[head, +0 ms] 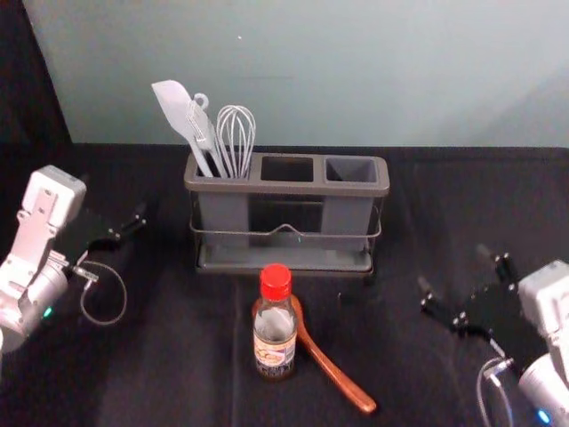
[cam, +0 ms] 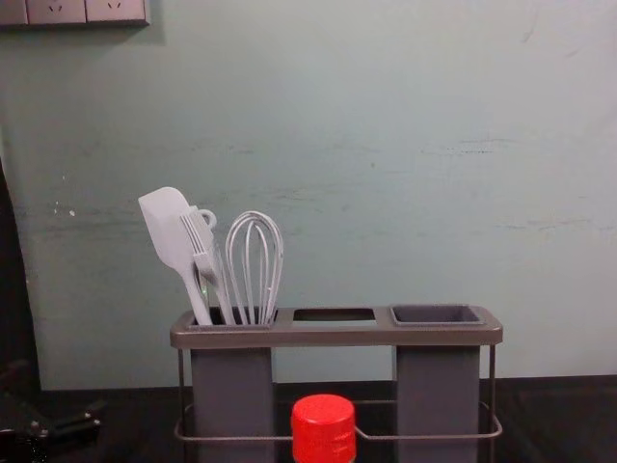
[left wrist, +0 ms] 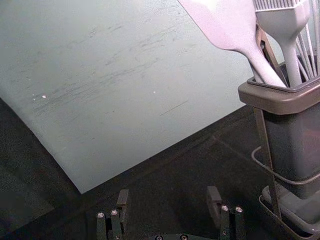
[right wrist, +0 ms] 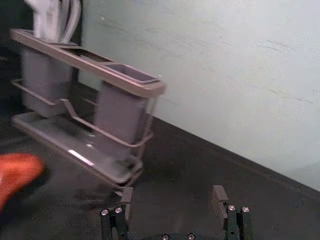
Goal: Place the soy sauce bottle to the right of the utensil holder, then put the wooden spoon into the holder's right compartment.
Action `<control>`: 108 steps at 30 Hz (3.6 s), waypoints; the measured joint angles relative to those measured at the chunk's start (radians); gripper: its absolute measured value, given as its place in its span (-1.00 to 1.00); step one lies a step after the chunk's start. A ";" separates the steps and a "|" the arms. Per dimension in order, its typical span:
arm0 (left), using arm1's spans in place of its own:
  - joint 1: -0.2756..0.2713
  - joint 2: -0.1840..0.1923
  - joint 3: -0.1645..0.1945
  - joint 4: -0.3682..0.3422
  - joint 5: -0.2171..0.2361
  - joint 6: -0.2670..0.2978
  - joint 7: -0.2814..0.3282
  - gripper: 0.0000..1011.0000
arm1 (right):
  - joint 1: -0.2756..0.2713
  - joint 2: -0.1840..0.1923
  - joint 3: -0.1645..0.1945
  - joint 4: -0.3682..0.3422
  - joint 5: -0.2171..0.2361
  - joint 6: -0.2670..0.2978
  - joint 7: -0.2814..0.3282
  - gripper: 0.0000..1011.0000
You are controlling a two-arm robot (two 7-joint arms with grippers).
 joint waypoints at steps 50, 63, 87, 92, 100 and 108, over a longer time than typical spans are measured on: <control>0.000 0.000 0.000 0.000 0.000 0.000 0.000 0.98 | 0.050 -0.212 -0.128 -0.100 0.061 0.018 0.331 0.98; 0.000 0.000 0.000 0.000 0.000 0.000 0.000 0.98 | 0.090 -0.277 -0.121 -0.049 0.079 0.044 0.391 0.98; 0.000 0.000 0.000 0.000 0.000 0.000 0.000 0.98 | 0.076 -0.327 -0.080 -0.036 0.064 0.058 0.453 0.63; 0.000 0.000 0.000 0.000 0.000 0.000 0.000 0.98 | 0.074 -0.333 -0.073 -0.038 0.061 0.066 0.456 0.35; 0.000 0.000 0.000 0.000 0.000 0.000 0.000 0.98 | 0.071 -0.337 -0.066 -0.042 0.059 0.071 0.463 -0.17; 0.000 0.000 0.000 0.000 0.000 0.000 0.000 0.98 | 0.072 -0.339 -0.065 -0.043 0.059 0.075 0.469 -0.25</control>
